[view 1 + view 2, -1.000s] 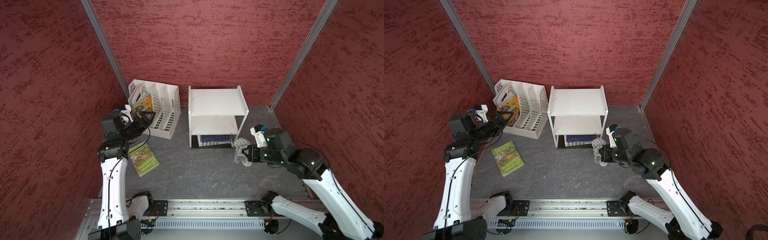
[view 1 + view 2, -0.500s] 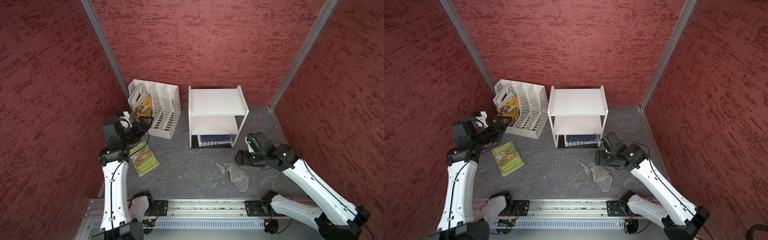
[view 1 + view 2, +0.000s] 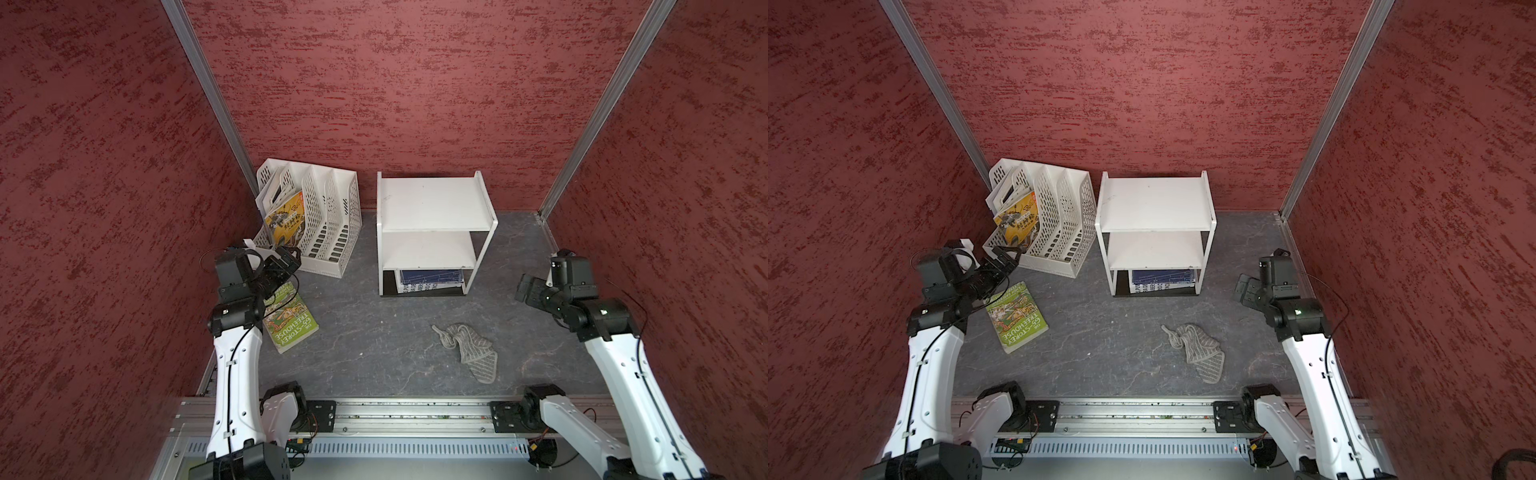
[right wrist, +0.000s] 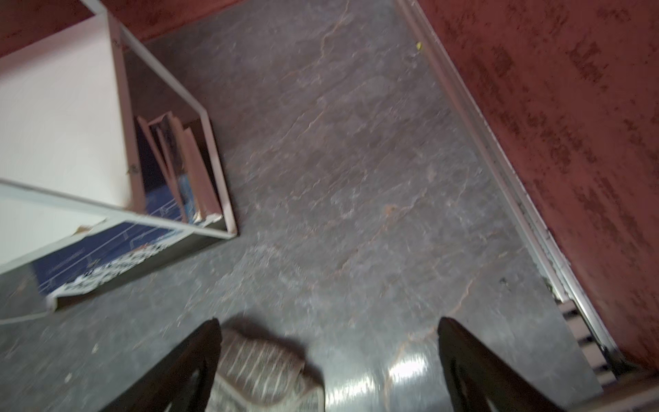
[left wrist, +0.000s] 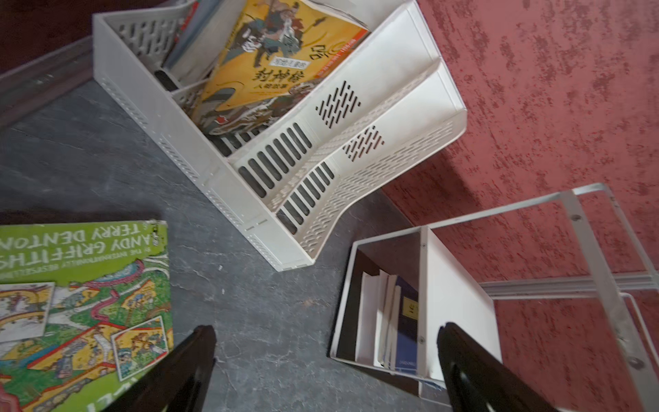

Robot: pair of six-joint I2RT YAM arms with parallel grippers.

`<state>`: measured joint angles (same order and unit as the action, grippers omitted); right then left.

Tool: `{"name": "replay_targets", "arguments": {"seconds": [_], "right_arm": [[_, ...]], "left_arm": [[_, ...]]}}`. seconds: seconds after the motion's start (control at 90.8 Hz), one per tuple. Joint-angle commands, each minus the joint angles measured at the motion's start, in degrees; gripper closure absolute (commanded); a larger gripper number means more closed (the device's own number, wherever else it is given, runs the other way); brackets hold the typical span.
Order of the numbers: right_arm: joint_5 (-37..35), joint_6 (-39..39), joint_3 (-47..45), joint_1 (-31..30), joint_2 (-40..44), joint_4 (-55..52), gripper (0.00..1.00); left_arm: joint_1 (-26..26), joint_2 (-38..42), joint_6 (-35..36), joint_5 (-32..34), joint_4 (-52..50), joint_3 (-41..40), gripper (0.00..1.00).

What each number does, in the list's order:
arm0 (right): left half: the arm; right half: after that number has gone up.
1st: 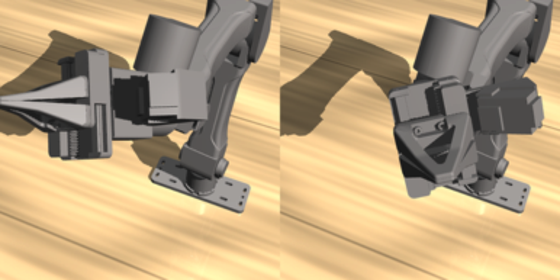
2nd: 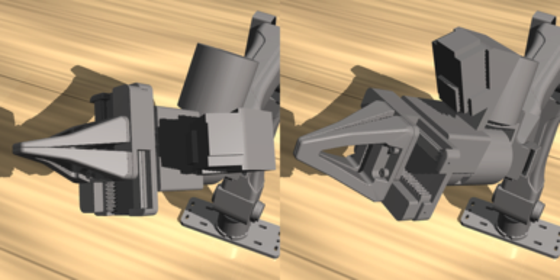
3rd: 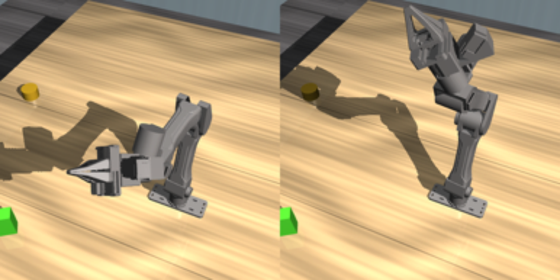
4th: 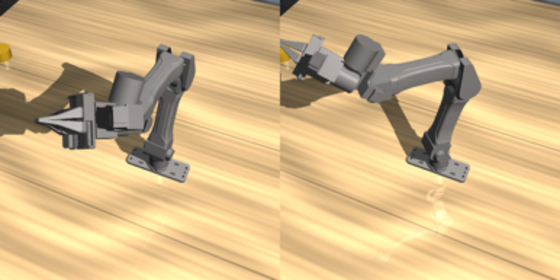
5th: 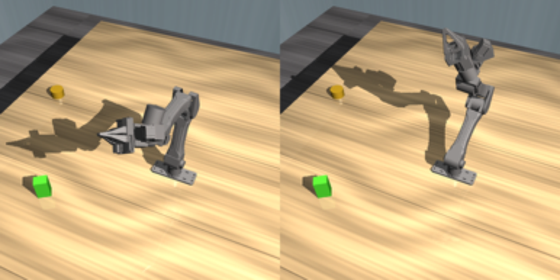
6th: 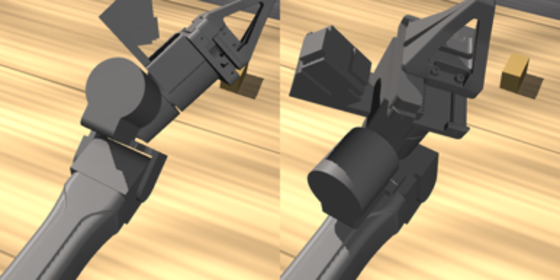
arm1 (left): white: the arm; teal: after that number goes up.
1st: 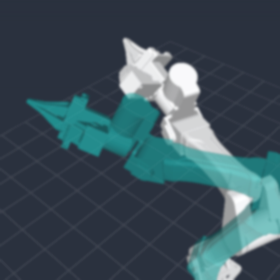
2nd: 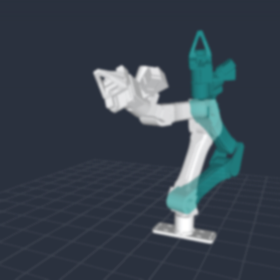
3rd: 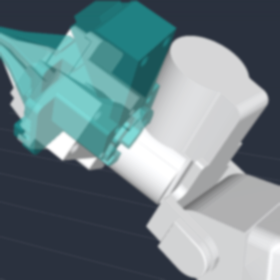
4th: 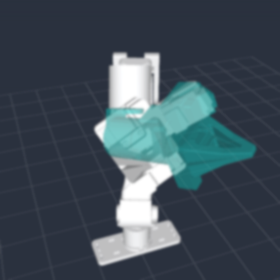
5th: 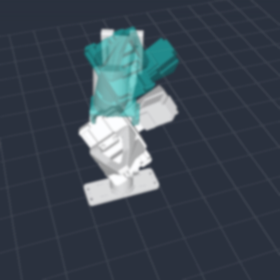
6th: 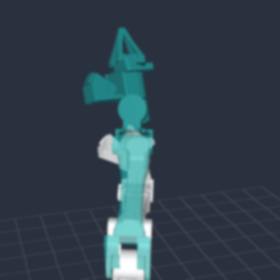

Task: Wipe the bookshelf clean with a cloth
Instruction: Place the cleaning item at the center of the board, then reset both arms

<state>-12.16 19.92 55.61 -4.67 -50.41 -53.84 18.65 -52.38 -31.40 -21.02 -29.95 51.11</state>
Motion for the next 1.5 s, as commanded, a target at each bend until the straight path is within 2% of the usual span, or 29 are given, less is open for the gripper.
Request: {"name": "replay_targets", "arguments": {"seconds": [0.0, 0.121, 0.242, 0.298, 0.386, 0.496, 0.617, 0.793, 0.915, 1.047, 1.168, 1.3, 1.488], "right_arm": [[-6.2, -1.7, -12.6, 0.7, 2.7, 24.5, 0.01], [-6.5, -5.7, -28.2, 0.7, 1.9, 49.1, 0.01], [-5.6, -11.3, -34.6, 0.7, -6.9, 67.3, 0.02], [-2.6, -13.7, -37.2, 0.6, -10.4, 76.7, 0.02], [2.6, -18.6, -37.9, 0.7, -15.0, 85.4, 0.02], [7.9, -20.9, -38.4, 0.7, -20.3, 95.7, 0.02], [10.4, -23.8, -37.2, 0.6, -27.9, 104.6, 0.02], [11.6, -23.1, -35.4, 1.9, -38.2, 109.9, 0.02], [14.1, -21.6, -32.7, 3.5, -37.7, 103.9, 0.01], [14.8, -20.9, -32.6, 4.5, -38.0, 104.0, 0.01], [14.7, -20.9, -32.8, 4.5, -37.8, 104.1, 0.01], [14.8, -20.9, -32.8, 4.5, -37.8, 104.1, 0.01], [14.7, -20.9, -32.8, 4.4, -37.8, 104.1, 0.01]], "left_arm": [[0.5, 1.0, 1.4, 11.0, 7.5, -4.3, 0.0], [0.5, 1.6, 2.7, 18.1, 16.3, -11.8, 0.0], [0.4, 0.5, 4.7, 22.6, 21.7, -17.3, 0.0], [0.3, -0.6, 6.5, 23.5, 23.1, -18.6, 0.0], [-0.3, -1.8, 9.0, 25.3, 26.6, -20.8, 0.0], [-1.8, -2.3, 13.0, 27.7, 32.0, -23.9, 0.0], [-3.7, -3.4, 18.6, 29.6, 38.5, -27.1, 0.0], [-4.8, -6.4, 21.2, 29.6, 50.0, -32.2, 0.0], [-6.0, -11.6, 22.5, 28.5, 63.0, -35.8, 0.0], [-8.4, -18.2, 25.0, 28.1, 72.6, -35.2, 0.0], [-11.4, -21.9, 28.6, 27.8, 67.3, -30.2, 0.0], [-15.9, -20.9, 32.9, 30.2, 72.5, -33.0, 0.0], [-17.7, -21.2, 34.1, 32.6, 73.4, -33.1, 0.0]]}}
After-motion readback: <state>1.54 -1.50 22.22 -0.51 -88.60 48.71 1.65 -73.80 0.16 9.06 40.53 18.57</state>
